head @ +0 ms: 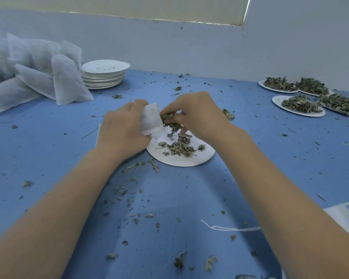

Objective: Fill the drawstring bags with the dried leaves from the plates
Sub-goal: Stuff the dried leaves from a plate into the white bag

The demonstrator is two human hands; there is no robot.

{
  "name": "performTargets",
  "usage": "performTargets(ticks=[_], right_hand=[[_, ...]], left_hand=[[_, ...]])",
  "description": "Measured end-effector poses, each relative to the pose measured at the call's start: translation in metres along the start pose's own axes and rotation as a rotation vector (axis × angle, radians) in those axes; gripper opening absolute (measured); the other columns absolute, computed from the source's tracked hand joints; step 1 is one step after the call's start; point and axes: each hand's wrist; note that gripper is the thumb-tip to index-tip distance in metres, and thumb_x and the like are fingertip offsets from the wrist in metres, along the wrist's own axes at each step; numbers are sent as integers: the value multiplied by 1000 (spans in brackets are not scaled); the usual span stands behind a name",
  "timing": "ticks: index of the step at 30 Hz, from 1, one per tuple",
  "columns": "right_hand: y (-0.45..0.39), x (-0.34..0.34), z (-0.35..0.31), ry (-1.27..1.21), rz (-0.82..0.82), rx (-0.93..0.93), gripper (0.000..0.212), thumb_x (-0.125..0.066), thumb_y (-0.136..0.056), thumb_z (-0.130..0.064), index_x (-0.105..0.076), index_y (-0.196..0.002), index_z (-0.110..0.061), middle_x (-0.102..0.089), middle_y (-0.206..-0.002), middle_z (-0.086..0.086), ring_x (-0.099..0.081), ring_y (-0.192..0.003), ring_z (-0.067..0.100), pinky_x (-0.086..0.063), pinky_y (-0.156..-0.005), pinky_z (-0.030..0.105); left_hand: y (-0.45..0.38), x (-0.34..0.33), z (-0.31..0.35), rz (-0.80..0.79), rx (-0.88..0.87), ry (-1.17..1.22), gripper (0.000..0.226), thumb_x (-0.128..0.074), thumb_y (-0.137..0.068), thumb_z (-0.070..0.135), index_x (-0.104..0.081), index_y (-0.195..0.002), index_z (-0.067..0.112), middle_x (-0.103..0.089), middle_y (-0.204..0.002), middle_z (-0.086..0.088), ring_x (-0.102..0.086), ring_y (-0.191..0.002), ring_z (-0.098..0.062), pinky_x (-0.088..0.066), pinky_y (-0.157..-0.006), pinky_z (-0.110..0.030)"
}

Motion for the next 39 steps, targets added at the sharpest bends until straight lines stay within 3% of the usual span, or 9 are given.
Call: performTargets(ticks=[5, 10, 13, 16, 19, 23, 29, 33, 39], right_hand=[[1, 1, -8, 42, -1, 43, 26, -56, -84, -4, -74, -97, -17, -70, -88, 7, -50, -69, 10, -41, -68, 22], [8, 12, -7, -157, -163, 44, 40, -54, -81, -1, -71, -105, -28, -71, -95, 3, -61, -91, 21, -44, -77, 23], [6, 12, -5, -87, -89, 55, 40, -56, -85, -2, -72, -103, -34, -72, -93, -2, -62, -92, 21, -48, -83, 30], [4, 8, -9, -9, -73, 105, 35, -55, -86, -2, -73, -83, -31, -69, -78, 5, -58, -74, 23, -48, -73, 36], [4, 0, -9, -19, -25, 107, 44, -55, -80, 2, -51, -53, -32, -42, -50, -7, -33, -53, 10, -32, -56, 28], [6, -1, -3, -291, 0, 25, 32, -62, -77, 4, -73, -93, -21, -67, -77, -14, -62, -74, -5, -47, -71, 8], [10, 17, 4, -486, -169, -1, 26, -59, -85, -5, -72, -100, -22, -74, -95, -5, -68, -90, 5, -52, -86, 19], [9, 11, 1, -403, -10, -59, 15, -70, -79, -12, -76, -85, -23, -74, -79, 1, -68, -75, 10, -53, -75, 17], [0, -10, -14, -106, 121, -68, 17, -58, -76, -5, -72, -77, -14, -59, -61, -6, -49, -62, 7, -39, -54, 18]], left_hand=[[2, -2, 8, -20, -35, 31, 57, -70, -67, 15, -51, -121, 12, -61, -103, -13, -55, -85, -38, -32, -70, -34], [1, 1, 8, -18, -13, 110, 54, -70, -69, 21, -51, -118, 13, -60, -103, -12, -55, -86, -37, -36, -72, -35], [2, 1, 9, -20, -20, 148, 54, -70, -68, 20, -52, -118, 14, -61, -103, -10, -55, -88, -37, -38, -74, -36], [2, 0, 11, -14, -30, 219, 53, -71, -68, 19, -54, -118, 15, -62, -102, -8, -56, -88, -34, -41, -74, -36], [3, -1, 13, 4, -46, 316, 49, -70, -69, 24, -56, -116, 17, -63, -99, -3, -57, -86, -28, -42, -72, -32], [3, -2, 12, 17, -15, 357, 51, -73, -68, 22, -55, -115, 20, -62, -97, 3, -57, -87, -24, -46, -72, -34], [1, -3, 9, 19, -21, 327, 51, -74, -68, 22, -54, -115, 21, -55, -91, 9, -55, -84, -22, -45, -70, -34], [0, -3, 9, 15, -10, 324, 52, -72, -68, 26, -53, -116, 23, -53, -92, 12, -50, -82, -15, -40, -70, -29], [-1, -4, 18, 9, -39, 205, 44, -70, -73, 24, -55, -113, 14, -61, -100, -5, -56, -87, -30, -38, -69, -31]])
Point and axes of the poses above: each hand's wrist, its own y-axis away from the middle knuckle, its own x-axis out of the back of the hand, z = x × y
